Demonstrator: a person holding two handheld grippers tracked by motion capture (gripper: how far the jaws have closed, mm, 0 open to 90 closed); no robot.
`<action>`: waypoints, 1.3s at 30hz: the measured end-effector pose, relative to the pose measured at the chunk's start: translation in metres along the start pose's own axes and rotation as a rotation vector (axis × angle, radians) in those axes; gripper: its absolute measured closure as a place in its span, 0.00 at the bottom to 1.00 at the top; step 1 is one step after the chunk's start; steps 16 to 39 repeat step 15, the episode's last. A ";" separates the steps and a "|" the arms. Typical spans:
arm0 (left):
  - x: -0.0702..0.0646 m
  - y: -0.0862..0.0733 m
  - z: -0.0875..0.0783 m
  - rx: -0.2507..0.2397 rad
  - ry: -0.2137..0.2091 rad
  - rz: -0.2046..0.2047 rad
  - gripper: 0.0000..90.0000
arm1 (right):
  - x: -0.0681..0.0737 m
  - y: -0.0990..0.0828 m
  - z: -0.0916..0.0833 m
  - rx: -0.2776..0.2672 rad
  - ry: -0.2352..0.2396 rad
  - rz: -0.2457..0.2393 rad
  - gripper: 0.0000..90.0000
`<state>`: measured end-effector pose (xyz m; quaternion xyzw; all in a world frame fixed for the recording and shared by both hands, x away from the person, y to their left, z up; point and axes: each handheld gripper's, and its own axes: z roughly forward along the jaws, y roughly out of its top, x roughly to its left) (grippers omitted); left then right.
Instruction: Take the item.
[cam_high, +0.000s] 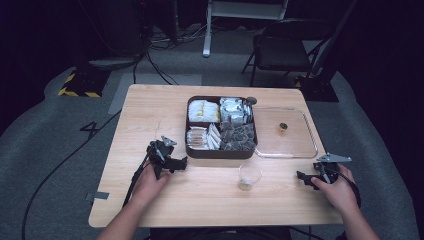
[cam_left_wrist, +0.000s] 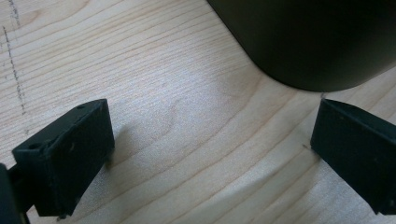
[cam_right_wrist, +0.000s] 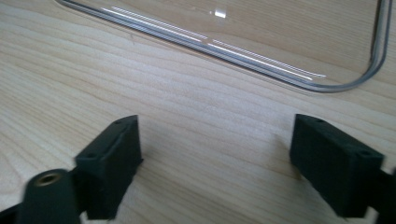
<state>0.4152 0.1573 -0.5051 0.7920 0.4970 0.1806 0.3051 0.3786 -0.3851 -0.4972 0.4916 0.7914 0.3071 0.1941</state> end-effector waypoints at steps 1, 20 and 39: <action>0.000 0.000 0.000 0.000 0.000 0.000 0.00 | 0.001 -0.001 0.002 -0.011 -0.001 -0.001 0.09; 0.000 0.000 0.000 0.000 0.000 0.000 0.00 | 0.004 -0.002 0.010 -0.049 0.014 -0.016 0.00; 0.000 0.000 0.000 0.000 0.000 0.000 0.00 | 0.004 -0.002 0.010 -0.049 0.014 -0.016 0.00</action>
